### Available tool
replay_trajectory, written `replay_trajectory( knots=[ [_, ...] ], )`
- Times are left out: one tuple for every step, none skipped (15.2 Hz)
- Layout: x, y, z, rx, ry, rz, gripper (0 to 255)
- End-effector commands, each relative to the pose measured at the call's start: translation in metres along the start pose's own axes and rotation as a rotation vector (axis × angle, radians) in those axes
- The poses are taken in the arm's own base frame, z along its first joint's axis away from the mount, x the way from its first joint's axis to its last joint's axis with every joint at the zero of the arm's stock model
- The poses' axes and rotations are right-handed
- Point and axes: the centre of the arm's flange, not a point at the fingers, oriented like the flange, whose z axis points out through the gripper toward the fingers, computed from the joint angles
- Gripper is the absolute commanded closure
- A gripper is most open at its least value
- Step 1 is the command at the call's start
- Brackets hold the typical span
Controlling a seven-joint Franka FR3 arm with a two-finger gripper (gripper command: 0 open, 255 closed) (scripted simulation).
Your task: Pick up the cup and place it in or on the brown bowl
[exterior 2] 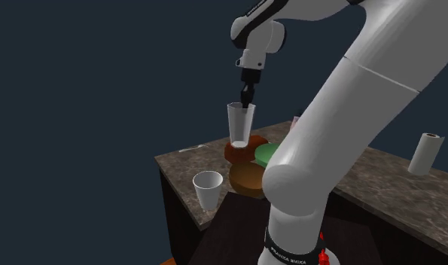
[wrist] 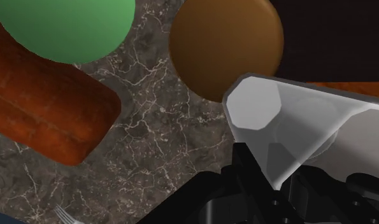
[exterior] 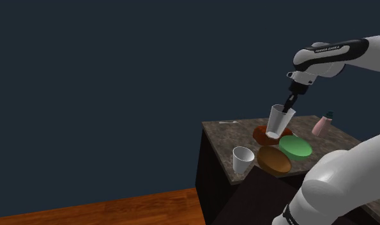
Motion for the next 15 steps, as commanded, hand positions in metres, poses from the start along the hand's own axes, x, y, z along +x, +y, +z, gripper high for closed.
replay_trajectory(
  knots=[
    [-0.024, -0.005, -0.009, -0.001, -0.001, -0.001, 255],
    [-0.036, -0.006, -0.013, -0.001, -0.001, -0.001, 255],
    [-0.036, -0.006, -0.008, -0.001, -0.001, -0.001, 255],
    [-0.037, -0.005, -0.003, -0.001, -0.001, -0.001, 255],
    [-0.037, -0.004, 0.002, -0.001, -0.001, -0.001, 255],
    [-0.038, -0.003, 0.008, -0.001, -0.001, -0.001, 255],
    [-0.038, -0.003, 0.013, -0.001, -0.001, -0.001, 255],
    [-0.039, -0.002, 0.018, -0.001, -0.001, -0.001, 255],
    [-0.039, -0.001, 0.023, -0.001, -0.001, -0.001, 255],
    [-0.04, -0.001, 0.028, -0.001, -0.001, -0.001, 255],
    [-0.04, 0.0, 0.034, -0.001, -0.001, -0.001, 255],
    [-0.041, 0.001, 0.039, -0.001, -0.001, -0.001, 255],
    [-0.041, 0.001, 0.044, -0.001, -0.001, -0.001, 255],
    [-0.042, 0.002, 0.049, -0.001, -0.001, -0.001, 255],
    [-0.042, 0.003, 0.054, -0.001, -0.001, -0.001, 255]
  ],
)
